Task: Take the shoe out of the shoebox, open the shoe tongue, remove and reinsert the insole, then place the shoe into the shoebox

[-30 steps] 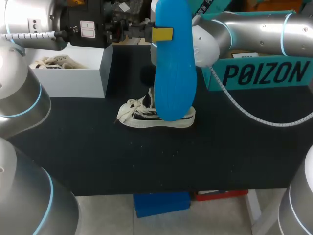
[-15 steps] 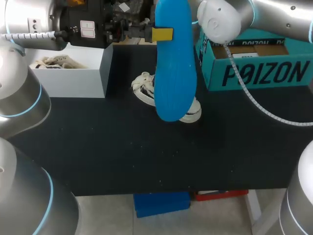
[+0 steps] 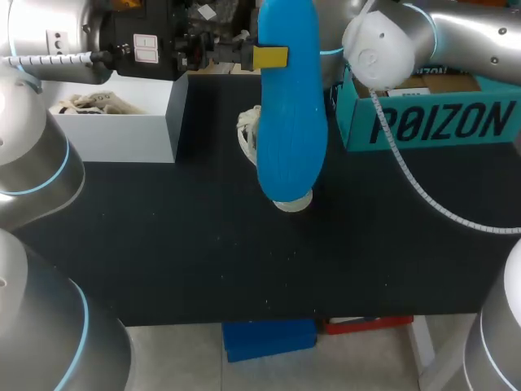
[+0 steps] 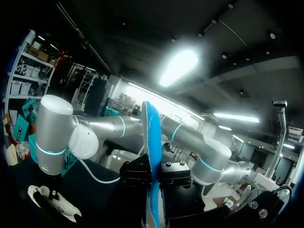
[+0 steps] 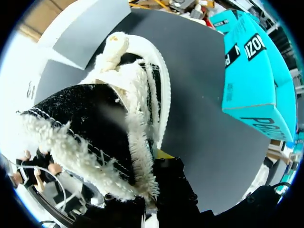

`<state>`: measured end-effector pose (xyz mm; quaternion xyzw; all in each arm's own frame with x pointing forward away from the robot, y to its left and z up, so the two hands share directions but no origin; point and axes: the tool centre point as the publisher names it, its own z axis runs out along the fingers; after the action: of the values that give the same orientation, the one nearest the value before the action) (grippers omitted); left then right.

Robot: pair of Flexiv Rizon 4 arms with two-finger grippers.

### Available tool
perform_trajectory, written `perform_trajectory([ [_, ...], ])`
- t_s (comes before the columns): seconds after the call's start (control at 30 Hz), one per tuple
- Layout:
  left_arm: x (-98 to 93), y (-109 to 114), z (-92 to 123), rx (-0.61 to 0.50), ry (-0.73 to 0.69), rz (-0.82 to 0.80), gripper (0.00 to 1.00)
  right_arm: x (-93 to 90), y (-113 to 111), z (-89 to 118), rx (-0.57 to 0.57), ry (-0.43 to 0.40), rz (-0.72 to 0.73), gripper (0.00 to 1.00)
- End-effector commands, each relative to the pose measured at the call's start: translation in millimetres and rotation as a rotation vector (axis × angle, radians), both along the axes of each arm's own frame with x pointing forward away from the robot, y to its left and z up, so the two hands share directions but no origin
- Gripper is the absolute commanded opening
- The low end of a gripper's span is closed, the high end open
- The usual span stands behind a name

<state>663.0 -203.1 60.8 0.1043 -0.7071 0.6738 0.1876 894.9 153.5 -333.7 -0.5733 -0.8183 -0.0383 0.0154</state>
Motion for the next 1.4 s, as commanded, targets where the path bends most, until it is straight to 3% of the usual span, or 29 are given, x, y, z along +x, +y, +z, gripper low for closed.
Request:
perform_trajectory([
  [0.03,-0.5,-2,0,0.002,0.001,0.004,0.0,-4.3,4,-12,-0.008,-0.064,-0.455,0.0],
  [0.43,-0.5,-2,0,0.002,0.001,0.004,0.0,-6.5,5,-47,-0.135,-0.089,-0.412,0.0],
  [0.87,-0.5,-2,0,0.002,0.001,0.004,0.0,-6.3,-1,-74,-0.183,-0.07,-0.372,0.02],
  [0.93,-0.5,-2,0,0.002,0.001,0.004,0.0,-7.1,-3,-75,-0.184,-0.058,-0.389,0.46],
  [0.97,-0.5,-2,0,0.002,0.001,0.004,0.0,-7.7,-5,-75,-0.178,-0.056,-0.399,1.0],
  [1.13,-0.5,-2,0,0.002,0.001,0.004,0.0,-12.4,-12,-55,-0.072,-0.064,-0.419,1.0],
  [1.3,-0.5,-2,0,0.002,0.001,0.004,0.0,-17.8,-14,-27,0.132,-0.026,-0.395,1.0],
  [1.4,-0.5,-2,0,0.002,0.001,0.004,0.0,-19.9,-8,-4,0.369,-0.015,-0.284,1.0],
])
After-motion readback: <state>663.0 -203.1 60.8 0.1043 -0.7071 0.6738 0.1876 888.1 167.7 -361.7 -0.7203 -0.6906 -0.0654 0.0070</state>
